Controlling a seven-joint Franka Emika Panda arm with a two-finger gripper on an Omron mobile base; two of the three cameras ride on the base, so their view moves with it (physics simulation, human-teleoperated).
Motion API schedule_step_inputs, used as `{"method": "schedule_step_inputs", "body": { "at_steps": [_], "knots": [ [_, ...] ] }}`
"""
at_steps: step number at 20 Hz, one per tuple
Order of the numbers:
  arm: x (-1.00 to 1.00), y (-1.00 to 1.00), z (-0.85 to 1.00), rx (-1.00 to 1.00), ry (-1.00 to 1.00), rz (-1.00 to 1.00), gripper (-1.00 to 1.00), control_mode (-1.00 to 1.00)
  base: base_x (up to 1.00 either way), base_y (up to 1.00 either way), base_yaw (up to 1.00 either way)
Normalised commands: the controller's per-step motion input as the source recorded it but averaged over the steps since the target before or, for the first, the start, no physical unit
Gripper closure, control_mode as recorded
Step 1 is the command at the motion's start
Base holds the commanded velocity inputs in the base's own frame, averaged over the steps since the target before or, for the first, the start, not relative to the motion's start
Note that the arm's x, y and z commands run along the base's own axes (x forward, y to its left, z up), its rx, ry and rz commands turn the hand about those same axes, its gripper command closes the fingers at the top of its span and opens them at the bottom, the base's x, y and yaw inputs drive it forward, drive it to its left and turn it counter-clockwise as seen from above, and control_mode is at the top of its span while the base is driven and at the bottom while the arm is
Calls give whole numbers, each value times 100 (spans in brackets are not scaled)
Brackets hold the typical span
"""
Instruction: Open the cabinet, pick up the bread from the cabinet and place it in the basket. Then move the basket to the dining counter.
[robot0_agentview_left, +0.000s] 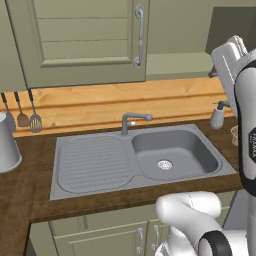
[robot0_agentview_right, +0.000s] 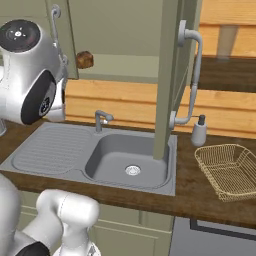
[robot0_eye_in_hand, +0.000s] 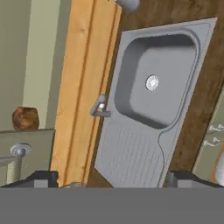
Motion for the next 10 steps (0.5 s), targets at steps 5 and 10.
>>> {"method": "schedule_step_inputs", "body": {
  "at_steps": [5,10],
  "knots": [
    [19,64,0,-41,-15,56,-100,-100,0,0,0],
    [14,62,0,-37,-58,48,-100,-100,0,0,0]
  ]
}}
